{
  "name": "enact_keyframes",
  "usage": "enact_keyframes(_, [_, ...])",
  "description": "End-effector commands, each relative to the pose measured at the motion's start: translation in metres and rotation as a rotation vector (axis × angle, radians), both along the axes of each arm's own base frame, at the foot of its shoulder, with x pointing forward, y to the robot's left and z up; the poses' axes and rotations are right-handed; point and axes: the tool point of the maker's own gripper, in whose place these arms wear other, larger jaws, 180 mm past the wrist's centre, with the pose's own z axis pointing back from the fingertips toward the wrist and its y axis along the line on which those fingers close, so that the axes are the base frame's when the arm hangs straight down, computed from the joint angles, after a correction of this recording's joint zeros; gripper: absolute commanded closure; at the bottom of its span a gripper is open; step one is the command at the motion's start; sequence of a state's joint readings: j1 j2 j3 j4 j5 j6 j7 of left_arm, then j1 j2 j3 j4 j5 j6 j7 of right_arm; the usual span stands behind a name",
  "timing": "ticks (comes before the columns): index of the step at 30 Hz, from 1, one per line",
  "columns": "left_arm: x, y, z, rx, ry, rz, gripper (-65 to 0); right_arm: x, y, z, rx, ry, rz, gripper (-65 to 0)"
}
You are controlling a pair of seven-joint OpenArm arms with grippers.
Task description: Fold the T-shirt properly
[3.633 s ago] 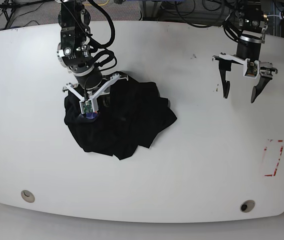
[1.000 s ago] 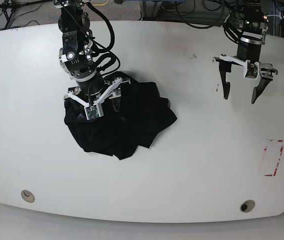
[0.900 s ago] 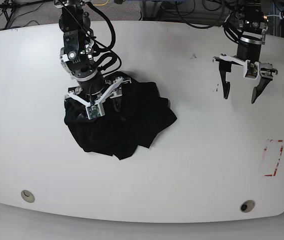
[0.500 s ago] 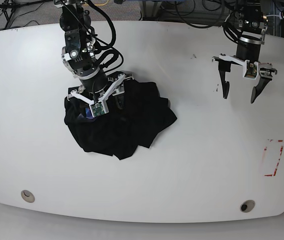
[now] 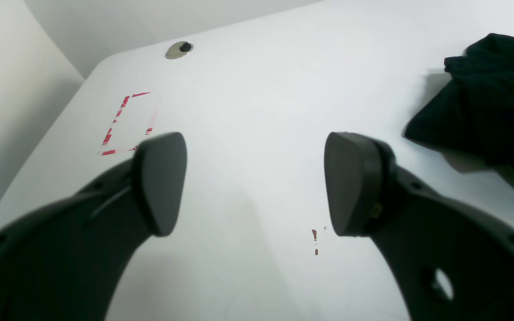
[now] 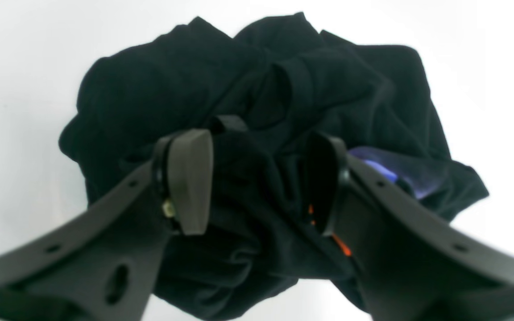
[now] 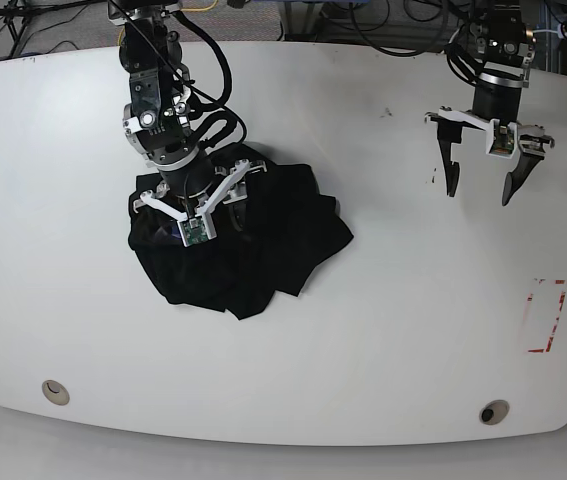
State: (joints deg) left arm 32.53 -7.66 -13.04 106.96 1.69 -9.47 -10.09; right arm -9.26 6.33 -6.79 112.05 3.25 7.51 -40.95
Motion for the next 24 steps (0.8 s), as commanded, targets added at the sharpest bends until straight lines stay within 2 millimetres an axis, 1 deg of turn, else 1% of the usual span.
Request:
enact_keyframes(1, [0.0028,0.0001,0.0119,0.005,-0.047,-0.007,-45.7,0.0105,-0.0014,0.0185,0.01,-0.067,-0.004,-25.8])
enact_keyframes(5, [0.0027,0.0005,0.0125,0.006,-0.05,-0.007,-45.8,0.0128,-0.0019,0.0203,0.009,-0.073,-0.005,-14.9])
enact_keyframes(7, [0.0033,-0.0001,0.0133,0.006,-0.054,-0.007,-45.6,0.0132,-0.0021,0.0207,0.009,-0.074,-0.005,-8.3])
enact_keyframes(9, [0.0032,-0.0006,0.0144,0.002,-0.059,-0.007,-45.5,0.0108,0.0003,0.0166,0.012,-0.061,0.002,0.0])
enact_keyframes(17, [0.0039,0.0,0.0133,0.001,-0.058,-0.004,-45.7,0.0092,0.0008,0.0183,0.01,-0.064,0.008,-0.2])
enact_keyframes(19, [0.0048,0.0017,0.0131,0.009,-0.054,-0.003,-45.9,0.0094,0.0014,0.0224,0.007,-0.076,0.014,0.0])
enact_keyframes(24, [0.0058,0.0014,0.0125,0.009,-0.053,-0.003,-45.8,0.0078,0.0015,0.0236,0.004,-0.079,0.019,0.0])
